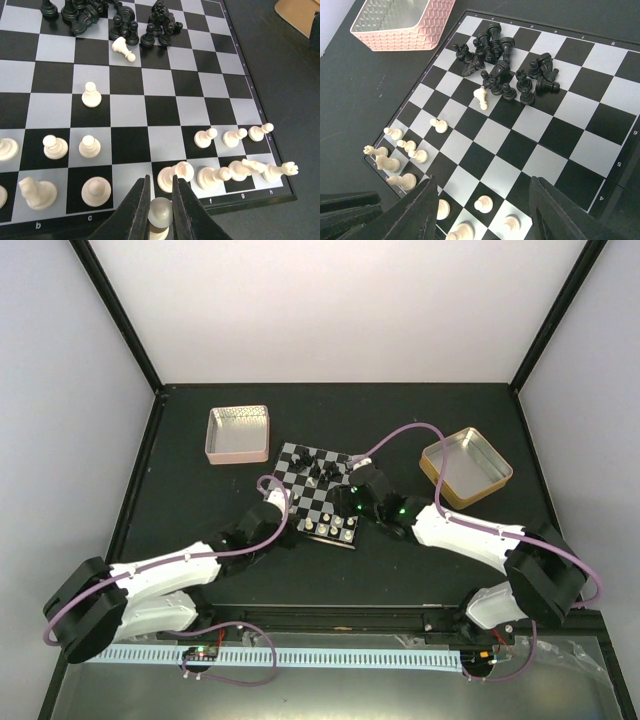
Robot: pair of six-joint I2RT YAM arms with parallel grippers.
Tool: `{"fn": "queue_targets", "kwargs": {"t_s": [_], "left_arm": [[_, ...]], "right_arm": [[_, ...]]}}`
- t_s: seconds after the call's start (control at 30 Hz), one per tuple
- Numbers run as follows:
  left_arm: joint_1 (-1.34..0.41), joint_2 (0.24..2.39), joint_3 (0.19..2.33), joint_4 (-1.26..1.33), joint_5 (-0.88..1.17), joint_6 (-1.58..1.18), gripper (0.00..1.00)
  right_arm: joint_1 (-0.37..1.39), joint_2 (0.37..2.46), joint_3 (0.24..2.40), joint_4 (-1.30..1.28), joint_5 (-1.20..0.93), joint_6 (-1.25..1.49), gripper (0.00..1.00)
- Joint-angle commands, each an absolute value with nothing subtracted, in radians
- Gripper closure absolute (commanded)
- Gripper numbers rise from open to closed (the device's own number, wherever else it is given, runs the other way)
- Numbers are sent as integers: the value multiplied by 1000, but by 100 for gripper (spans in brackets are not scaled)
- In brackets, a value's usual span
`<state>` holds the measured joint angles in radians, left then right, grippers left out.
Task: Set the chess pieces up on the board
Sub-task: Place the chess piece on the chessboard.
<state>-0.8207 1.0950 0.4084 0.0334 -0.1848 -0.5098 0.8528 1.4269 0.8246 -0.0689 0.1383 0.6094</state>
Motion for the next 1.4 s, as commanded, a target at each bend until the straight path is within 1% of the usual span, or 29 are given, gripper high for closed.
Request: {"fn": "queue_targets", "kwargs": {"t_s": [0.0, 0.27, 0.57, 0.73, 0.8, 1.03, 1.37], "left_arm": [[-831, 1130, 392, 201, -222, -474, 96], [-831, 1201, 392, 294, -239, -438, 95], [-831, 1269, 392, 295, -262, -434, 95], [-832, 1275, 388, 310, -259, -434, 92], [-832, 1308, 388, 312, -261, -433, 91], [-833, 1341, 388, 327, -270, -430, 90], [-832, 1334, 381, 339, -293, -423, 88]], "right_arm": [[853, 1436, 850, -68, 166, 624, 50], [852, 1438, 850, -76, 165, 624, 50], [850, 1447, 855, -80, 158, 621, 50], [851, 1457, 860, -81, 147, 621, 50], [852, 1459, 863, -82, 145, 620, 50], [853, 1462, 868, -87, 143, 615, 50], [851, 1465, 876, -87, 129, 606, 50]]}}
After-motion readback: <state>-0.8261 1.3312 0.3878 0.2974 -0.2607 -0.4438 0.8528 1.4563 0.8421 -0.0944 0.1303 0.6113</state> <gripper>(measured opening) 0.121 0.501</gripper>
